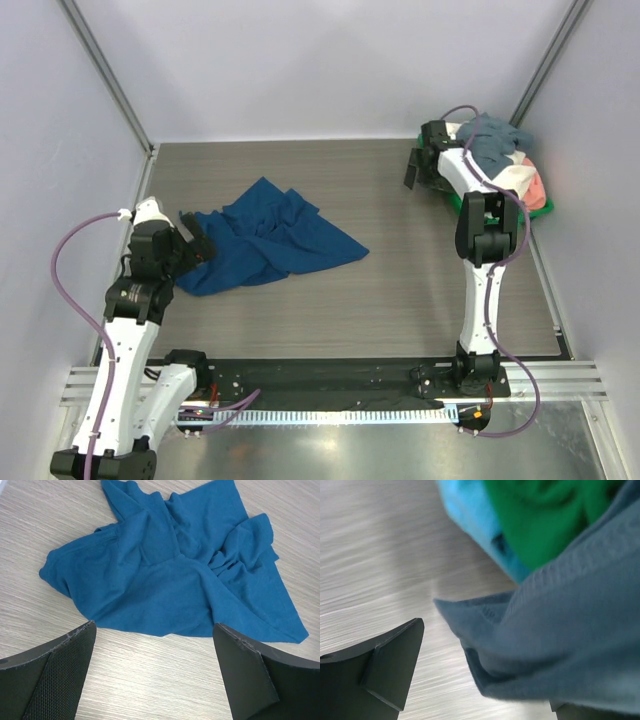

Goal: Fold and stack the t-shirts

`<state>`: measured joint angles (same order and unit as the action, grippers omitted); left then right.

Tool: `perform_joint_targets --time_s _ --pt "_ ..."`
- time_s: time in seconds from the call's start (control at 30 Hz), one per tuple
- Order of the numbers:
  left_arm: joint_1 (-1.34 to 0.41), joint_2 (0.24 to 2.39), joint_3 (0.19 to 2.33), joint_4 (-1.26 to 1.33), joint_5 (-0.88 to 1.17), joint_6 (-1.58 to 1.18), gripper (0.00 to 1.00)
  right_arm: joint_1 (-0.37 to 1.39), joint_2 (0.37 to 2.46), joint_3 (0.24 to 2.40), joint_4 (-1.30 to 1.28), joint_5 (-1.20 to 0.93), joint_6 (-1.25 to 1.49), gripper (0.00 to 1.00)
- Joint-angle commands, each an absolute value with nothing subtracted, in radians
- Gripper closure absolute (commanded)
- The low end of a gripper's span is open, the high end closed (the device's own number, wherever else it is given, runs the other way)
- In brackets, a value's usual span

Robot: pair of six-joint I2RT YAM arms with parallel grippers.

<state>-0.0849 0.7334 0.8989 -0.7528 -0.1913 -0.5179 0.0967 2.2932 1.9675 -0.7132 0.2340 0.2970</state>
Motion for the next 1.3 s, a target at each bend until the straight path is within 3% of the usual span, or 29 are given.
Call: perform_joint_targets --time_s 0.0,0.23,0.37,0.63,0.8,1.03,1.1,1.2,1.23,1.27 --pt "-0.087 0.744 0.900 -0.735 -0.173 -0.508 0.00 -0.031 2.293 1.956 -0.742 0.374 0.248 0.03" --pt "-0.087 0.787 0.904 -0.719 -0.236 -0.534 0.01 0.162 2.252 2.019 -0.765 0.153 0.171 0.04" --pt "-0.086 0.888 0.942 -0.684 -0.305 -0.592 0.08 0.294 2.244 2.037 -0.825 0.083 0.179 0.04" --pt "-0.087 1.236 0.928 -0.413 -0.491 -0.681 0.13 0.466 2.125 1.775 -0.683 -0.095 0.275 0.04" --pt "-0.083 1.449 1.005 -0.342 -0.551 -0.666 0.14 0.483 2.074 1.658 -0.638 -0.121 0.293 0.05" --pt "-0.042 1.647 1.069 -0.247 -0.494 -0.661 0.19 0.483 2.030 1.493 -0.620 -0.104 0.291 0.11" --pt "-0.035 1.687 1.077 -0.241 -0.482 -0.663 0.30 0.483 2.007 1.450 -0.609 -0.129 0.293 0.14" --pt "-0.022 1.715 1.089 -0.242 -0.457 -0.675 0.47 0.483 1.993 1.368 -0.580 -0.143 0.299 0.26" --pt "-0.020 1.718 1.086 -0.244 -0.446 -0.678 0.56 0.483 1.993 1.342 -0.572 -0.162 0.301 0.42" --pt "-0.020 1.718 1.085 -0.241 -0.437 -0.678 0.63 0.483 1.994 1.332 -0.569 -0.172 0.302 0.48"
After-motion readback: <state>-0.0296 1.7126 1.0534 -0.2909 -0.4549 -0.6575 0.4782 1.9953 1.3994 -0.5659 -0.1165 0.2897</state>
